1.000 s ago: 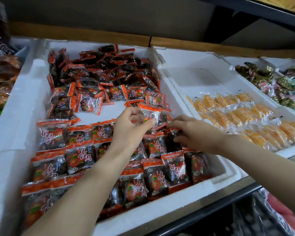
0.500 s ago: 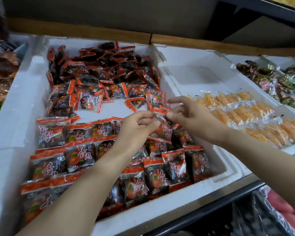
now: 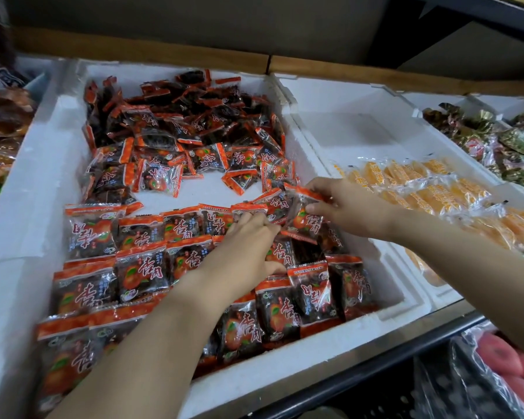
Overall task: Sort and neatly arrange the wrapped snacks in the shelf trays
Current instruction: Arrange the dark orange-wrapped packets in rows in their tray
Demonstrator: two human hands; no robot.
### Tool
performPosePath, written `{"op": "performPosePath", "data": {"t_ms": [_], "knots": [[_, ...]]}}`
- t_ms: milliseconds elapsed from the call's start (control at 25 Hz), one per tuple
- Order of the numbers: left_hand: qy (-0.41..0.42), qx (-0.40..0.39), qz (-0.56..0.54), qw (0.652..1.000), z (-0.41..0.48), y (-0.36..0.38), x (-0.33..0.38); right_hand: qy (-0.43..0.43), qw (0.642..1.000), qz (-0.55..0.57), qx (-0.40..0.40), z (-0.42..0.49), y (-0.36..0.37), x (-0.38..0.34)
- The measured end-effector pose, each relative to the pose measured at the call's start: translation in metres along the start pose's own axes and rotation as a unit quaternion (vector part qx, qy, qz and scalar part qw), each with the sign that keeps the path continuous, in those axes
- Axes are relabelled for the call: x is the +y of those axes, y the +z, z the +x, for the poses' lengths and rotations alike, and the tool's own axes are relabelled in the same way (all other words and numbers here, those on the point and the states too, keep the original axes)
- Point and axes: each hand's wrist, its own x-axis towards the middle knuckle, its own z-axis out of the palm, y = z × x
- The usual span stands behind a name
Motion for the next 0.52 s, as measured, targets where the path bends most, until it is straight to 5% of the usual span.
{"op": "performPosePath", "data": {"t_ms": [280,520], "knots": [[-0.023,0.010,-0.008,1.000,-0.003,-0.007,-0.008,-0.072,0.987,-0.066,-0.130,0.012,0.010,-0.009],[-0.030,0.019,-0.027,0.999,-0.005,-0.008,-0.011,-0.083,0.968,-0.215,-0.094,0.016,0.026,-0.005]]}}
